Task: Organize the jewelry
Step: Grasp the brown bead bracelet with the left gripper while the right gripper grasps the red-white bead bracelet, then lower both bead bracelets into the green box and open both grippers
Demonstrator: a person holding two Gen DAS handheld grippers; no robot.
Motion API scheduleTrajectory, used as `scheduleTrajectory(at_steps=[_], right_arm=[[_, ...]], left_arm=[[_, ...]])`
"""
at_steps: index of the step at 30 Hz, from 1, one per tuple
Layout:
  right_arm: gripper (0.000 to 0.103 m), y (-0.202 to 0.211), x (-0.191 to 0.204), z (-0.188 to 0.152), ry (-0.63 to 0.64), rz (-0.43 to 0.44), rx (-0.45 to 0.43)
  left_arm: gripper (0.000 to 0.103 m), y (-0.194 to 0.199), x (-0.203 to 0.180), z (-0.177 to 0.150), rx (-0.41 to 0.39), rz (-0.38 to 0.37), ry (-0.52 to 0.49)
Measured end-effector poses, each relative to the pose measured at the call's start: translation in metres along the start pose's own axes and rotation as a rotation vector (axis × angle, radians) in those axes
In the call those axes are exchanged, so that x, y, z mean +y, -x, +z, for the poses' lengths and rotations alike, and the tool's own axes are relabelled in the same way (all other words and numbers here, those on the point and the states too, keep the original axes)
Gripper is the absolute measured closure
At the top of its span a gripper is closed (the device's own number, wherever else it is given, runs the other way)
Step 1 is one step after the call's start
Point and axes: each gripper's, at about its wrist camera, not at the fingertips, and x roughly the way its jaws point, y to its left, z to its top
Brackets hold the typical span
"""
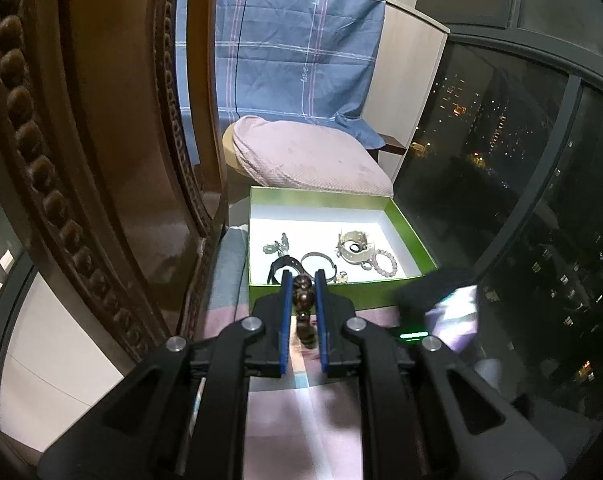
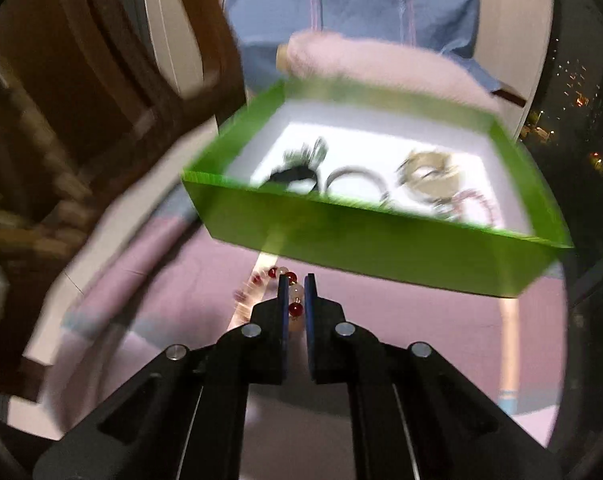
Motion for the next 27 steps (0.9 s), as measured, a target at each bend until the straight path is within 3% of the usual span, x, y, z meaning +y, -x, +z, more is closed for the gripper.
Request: scheduleTrajectory(at_steps=[6, 10, 16, 27], right_arm=[[0.095, 0.091, -0.042, 0.003, -0.059, 0.015, -0.163], [0.095, 0.121, -0.072, -0.008, -0.129, 0.020, -0.226], [0.095, 0.124, -0.093, -0.014, -0.162, 0.011, -0.213], [0.095, 0.123, -0.094, -0.012, -0.155, 0.027, -0.211]], left_arm=[[0.092, -0.010, -0.014, -0.005, 0.015, -0.017, 0.000], [0.092, -0.019, -0.028, -0.011, 0.035, -0.025, -0.016], [0.092, -0.035, -0.039, -0.018, 0.071, -0.020, -0.031], [0.092, -0.051, -0.043, -0.016, 0.093, -0.008, -0.016]])
